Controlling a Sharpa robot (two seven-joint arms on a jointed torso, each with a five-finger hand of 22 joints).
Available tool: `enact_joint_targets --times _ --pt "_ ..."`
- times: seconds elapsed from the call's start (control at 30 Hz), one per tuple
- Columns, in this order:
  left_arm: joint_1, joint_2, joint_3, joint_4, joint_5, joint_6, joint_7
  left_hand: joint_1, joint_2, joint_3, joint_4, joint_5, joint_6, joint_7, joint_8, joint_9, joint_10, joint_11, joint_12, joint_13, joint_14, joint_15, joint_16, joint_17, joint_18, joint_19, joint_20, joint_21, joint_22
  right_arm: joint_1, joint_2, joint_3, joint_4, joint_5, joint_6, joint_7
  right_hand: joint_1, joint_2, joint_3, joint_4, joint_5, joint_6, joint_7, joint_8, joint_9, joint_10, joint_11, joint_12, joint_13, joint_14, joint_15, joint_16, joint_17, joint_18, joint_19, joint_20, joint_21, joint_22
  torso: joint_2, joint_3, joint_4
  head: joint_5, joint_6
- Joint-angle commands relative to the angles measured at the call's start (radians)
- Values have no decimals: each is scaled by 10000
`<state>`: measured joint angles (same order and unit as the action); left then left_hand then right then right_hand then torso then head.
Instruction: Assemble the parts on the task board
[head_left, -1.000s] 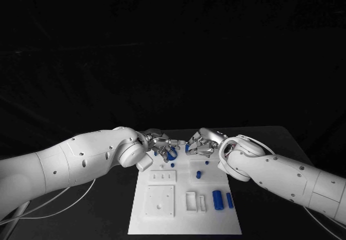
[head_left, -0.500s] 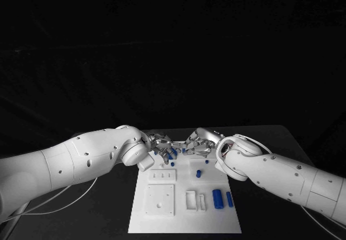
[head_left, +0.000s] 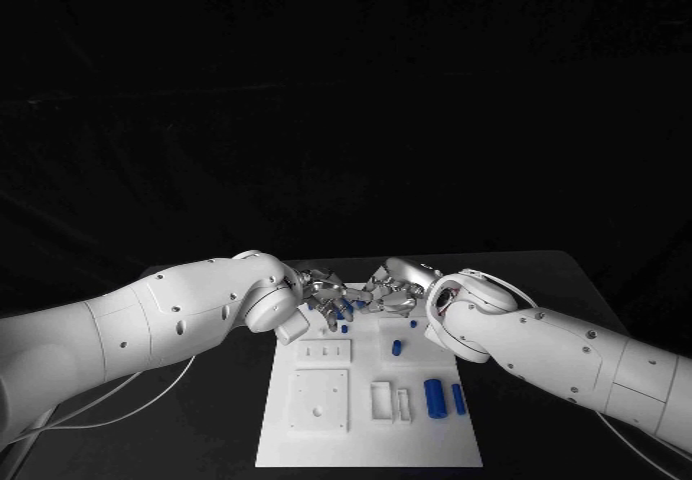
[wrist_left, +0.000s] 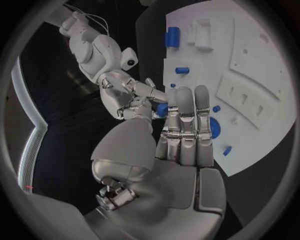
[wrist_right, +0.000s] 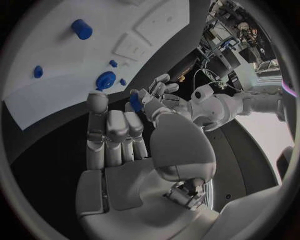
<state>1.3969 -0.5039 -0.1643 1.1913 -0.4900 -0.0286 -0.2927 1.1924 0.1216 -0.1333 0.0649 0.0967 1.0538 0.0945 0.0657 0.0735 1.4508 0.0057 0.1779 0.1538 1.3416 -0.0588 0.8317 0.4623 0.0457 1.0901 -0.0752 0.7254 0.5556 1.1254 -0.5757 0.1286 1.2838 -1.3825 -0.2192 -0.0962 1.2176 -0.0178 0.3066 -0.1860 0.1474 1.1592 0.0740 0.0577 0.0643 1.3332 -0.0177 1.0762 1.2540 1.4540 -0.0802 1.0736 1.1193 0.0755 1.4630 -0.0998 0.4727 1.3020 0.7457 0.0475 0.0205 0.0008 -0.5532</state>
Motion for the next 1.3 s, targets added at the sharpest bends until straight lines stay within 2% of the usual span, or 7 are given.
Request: enact_joint_targets --times 0.03,0.47,0.67,0.73,1.1,1.2,1.3 --pt "35 26 17 -3 9 246 170 65 230 96 -26 84 76 -4 0 16 -49 -18 -69 -25 -38 8 -52 -10 -39 67 -20 -55 27 -9 26 -16 18 -149 280 -13 22 -77 -7 72 34 -28 7 47 13 15 -9 -4 -3 29 -38 0 8 34 480 -53 32 -14 3 2 3 -2 -13" --pt "39 81 -35 -109 117 306 315 714 886 411 -846 703 888 -279 11 418 26 -107 -182 -152 -51 -61 -63 21 -110 87 -91 -267 327 -9 102 -28 9 -159 365 -9 29 -80 -23 94 58 -29 4 47 13 3 -11 -21 -13 27 -40 -4 9 35 477 -54 6 -28 12 5 -11 6 -31" --pt "39 88 -80 -136 192 323 329 766 930 689 -1532 2029 1014 -344 9 796 64 -118 -323 -313 -83 -71 -106 20 -118 59 -111 -348 537 -10 138 -38 -40 -160 426 -13 10 -79 -48 134 54 -43 7 44 11 -3 -10 -23 -14 28 -42 -2 15 34 479 -57 27 -28 8 16 -6 -31 -9" --pt "39 96 -88 -143 202 345 325 973 1001 1101 -1937 1190 1044 -355 3 916 72 -128 -391 -388 -91 -80 -117 22 -115 40 -130 -359 616 -11 153 -39 -52 -160 430 -14 10 -79 -48 134 54 -43 7 44 11 -3 -10 -23 -14 28 -42 -2 15 34 479 -57 27 -28 11 20 4 -34 -17" --pt "37 126 -128 -210 218 452 264 182 159 3476 -2290 981 1432 -496 38 2127 332 -184 -490 -588 -63 -136 -106 60 -115 26 -170 -462 1157 -12 188 -42 -105 -169 440 -31 3 -75 -65 156 70 -41 4 47 13 -11 -13 -33 -20 25 -45 -11 11 36 477 -59 12 -35 12 16 -15 -12 -50" --pt "36 97 -147 -210 300 420 228 -7 -89 3633 -2300 1978 1643 -598 107 2585 519 -272 -373 -544 135 -231 65 130 -126 129 -257 -412 1289 -14 172 -42 -154 -227 436 -47 3 -75 -65 156 70 -41 4 47 13 -11 -13 -33 -20 25 -45 -11 11 36 477 -59 12 -35 14 15 -19 -13 -40" --pt "35 73 -153 -203 340 439 193 -233 -252 3937 -2300 2035 1698 -653 46 3302 545 -328 -113 -433 199 -292 312 219 -180 171 -331 -372 1511 -16 161 -42 -189 -257 414 -51 3 -75 -65 156 70 -41 4 47 13 -11 -13 -33 -20 25 -45 -11 11 36 477 -59 12 -35 16 12 -17 -42 -56"
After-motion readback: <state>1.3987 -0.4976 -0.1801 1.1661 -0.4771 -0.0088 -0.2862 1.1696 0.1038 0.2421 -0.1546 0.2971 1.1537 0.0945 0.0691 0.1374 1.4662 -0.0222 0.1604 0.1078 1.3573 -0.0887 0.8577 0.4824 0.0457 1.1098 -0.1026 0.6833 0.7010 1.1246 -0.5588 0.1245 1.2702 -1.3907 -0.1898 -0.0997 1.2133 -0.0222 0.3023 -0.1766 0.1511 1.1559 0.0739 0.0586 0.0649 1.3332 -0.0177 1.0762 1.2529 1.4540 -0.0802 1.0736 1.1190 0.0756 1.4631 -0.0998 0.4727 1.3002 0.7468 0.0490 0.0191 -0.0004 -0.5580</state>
